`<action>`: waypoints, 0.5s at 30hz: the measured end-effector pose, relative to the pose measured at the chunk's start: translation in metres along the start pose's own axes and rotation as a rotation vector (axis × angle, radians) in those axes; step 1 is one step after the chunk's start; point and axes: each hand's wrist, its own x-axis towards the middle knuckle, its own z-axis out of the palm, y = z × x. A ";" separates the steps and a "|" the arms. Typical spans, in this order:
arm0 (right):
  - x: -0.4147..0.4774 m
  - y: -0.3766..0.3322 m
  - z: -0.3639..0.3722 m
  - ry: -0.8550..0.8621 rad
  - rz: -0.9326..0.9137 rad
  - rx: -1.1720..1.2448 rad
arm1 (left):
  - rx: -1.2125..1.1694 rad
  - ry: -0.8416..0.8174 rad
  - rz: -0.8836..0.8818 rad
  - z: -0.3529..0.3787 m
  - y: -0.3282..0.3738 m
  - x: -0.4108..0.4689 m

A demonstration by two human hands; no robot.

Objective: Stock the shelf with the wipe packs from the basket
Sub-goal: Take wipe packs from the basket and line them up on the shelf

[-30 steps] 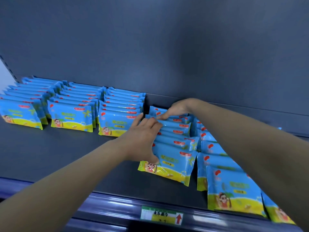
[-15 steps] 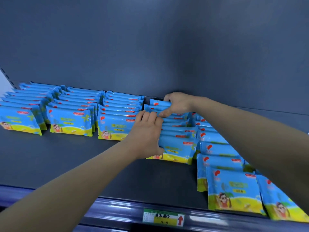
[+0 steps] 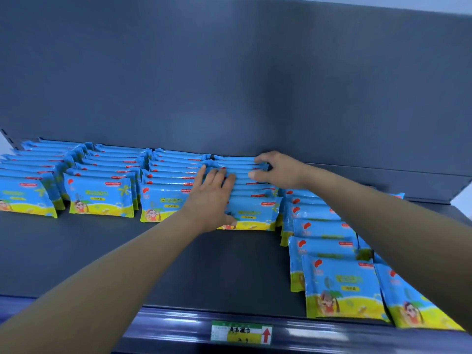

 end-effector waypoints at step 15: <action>-0.019 -0.007 0.013 -0.275 0.000 -0.098 | -0.020 0.077 -0.022 0.008 -0.009 -0.021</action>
